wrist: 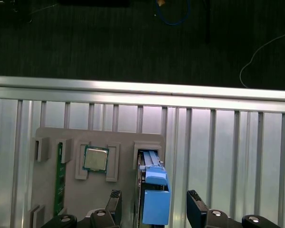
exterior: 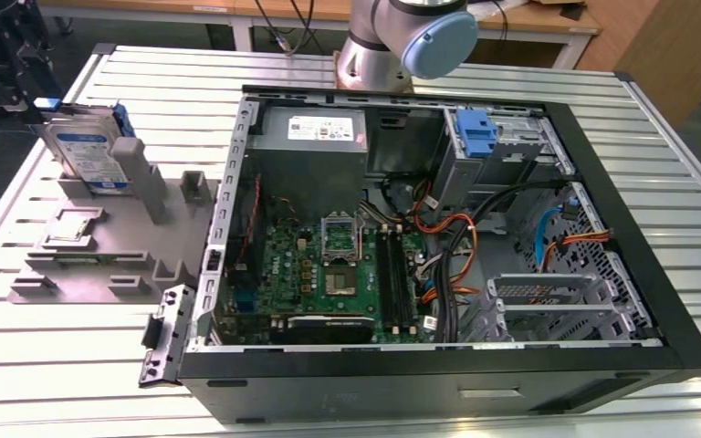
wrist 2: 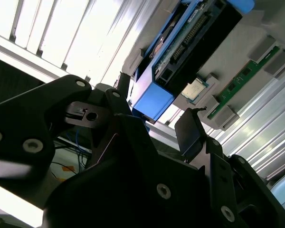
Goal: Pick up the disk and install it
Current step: 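Pick up the disk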
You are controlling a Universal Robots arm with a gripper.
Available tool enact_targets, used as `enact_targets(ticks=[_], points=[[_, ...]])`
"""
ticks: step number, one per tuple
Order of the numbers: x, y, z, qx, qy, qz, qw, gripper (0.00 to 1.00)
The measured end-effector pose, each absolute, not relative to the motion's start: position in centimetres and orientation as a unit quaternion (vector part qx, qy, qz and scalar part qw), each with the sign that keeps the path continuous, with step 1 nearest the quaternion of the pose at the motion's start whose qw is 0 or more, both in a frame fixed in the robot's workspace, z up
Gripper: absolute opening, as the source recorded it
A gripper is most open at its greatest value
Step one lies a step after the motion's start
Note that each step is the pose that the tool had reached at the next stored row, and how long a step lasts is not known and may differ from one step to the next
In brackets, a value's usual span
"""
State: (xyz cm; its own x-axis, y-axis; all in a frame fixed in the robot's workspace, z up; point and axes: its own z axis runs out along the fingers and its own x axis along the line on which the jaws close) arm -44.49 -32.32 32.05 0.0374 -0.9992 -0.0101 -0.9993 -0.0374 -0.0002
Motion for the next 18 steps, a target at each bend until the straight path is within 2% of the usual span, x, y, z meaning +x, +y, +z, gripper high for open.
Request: enact_targets(ticks=[18], points=[[-44.48, -32.33, 32.05, -0.724, 0.690, 0.004, 0.004, 0.65]])
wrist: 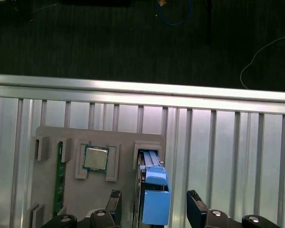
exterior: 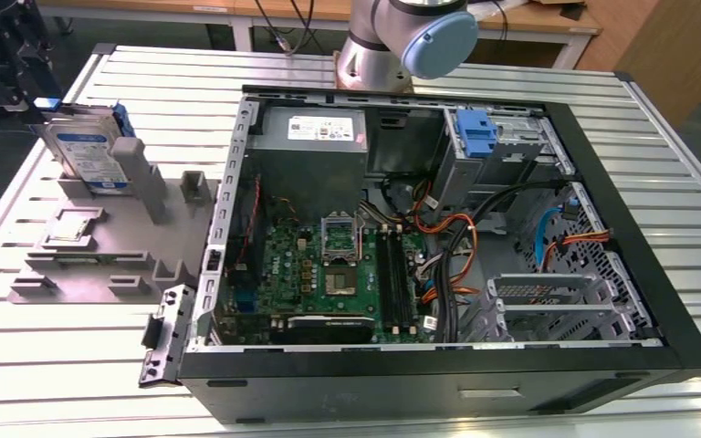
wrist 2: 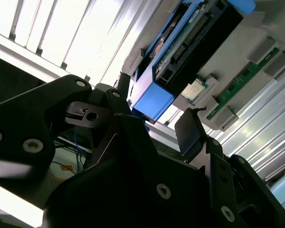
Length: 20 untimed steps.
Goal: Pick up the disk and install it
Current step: 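Pick up the disk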
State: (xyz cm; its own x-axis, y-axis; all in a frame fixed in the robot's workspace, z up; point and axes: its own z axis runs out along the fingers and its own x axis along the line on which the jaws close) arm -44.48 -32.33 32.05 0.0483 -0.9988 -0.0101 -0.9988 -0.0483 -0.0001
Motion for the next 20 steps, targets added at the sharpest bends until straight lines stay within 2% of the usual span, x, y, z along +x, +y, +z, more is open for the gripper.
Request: enact_targets(ticks=[20], points=[[-44.49, -32.32, 32.05, -0.729, 0.685, 0.004, 0.004, 0.65]])
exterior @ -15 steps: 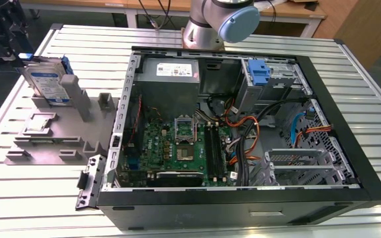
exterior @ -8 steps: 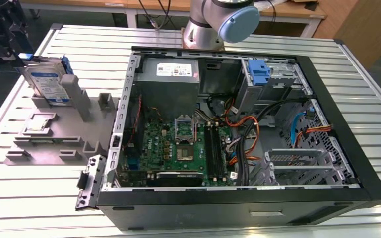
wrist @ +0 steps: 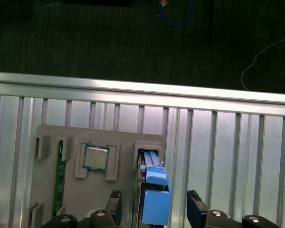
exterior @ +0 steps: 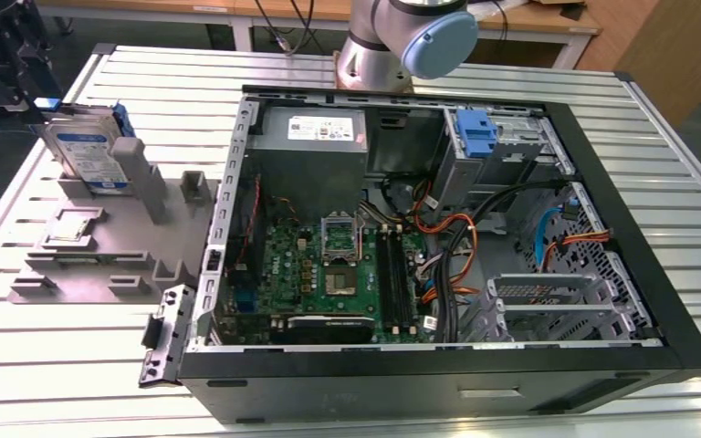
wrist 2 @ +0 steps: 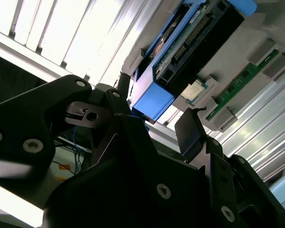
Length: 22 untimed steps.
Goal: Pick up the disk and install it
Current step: 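Pick up the disk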
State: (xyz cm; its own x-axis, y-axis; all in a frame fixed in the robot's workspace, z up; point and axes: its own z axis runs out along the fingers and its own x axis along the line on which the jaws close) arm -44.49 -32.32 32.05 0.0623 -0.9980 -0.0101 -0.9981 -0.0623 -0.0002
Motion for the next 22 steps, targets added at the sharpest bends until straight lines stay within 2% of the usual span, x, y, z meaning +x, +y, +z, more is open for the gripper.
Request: enact_targets(ticks=[22], points=[[-44.53, -32.33, 32.05, -0.733, 0.680, 0.004, 0.003, 0.65]])
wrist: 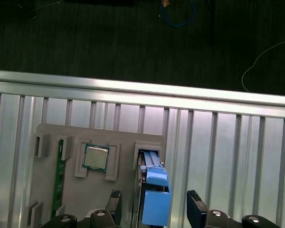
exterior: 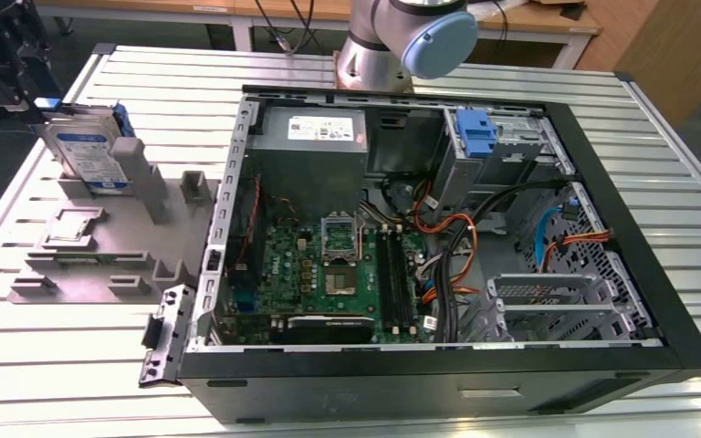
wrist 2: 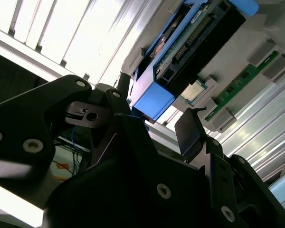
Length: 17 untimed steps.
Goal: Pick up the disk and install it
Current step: 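Pick up the disk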
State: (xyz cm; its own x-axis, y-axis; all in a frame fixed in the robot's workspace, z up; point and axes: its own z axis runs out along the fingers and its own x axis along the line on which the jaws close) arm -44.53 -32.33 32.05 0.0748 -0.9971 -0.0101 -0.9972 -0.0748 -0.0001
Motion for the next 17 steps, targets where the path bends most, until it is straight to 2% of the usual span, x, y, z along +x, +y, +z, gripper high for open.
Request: enact_targets(ticks=[17], points=[[-44.54, -32.33, 32.02, -0.718, 0.696, 0.004, 0.004, 0.65]])
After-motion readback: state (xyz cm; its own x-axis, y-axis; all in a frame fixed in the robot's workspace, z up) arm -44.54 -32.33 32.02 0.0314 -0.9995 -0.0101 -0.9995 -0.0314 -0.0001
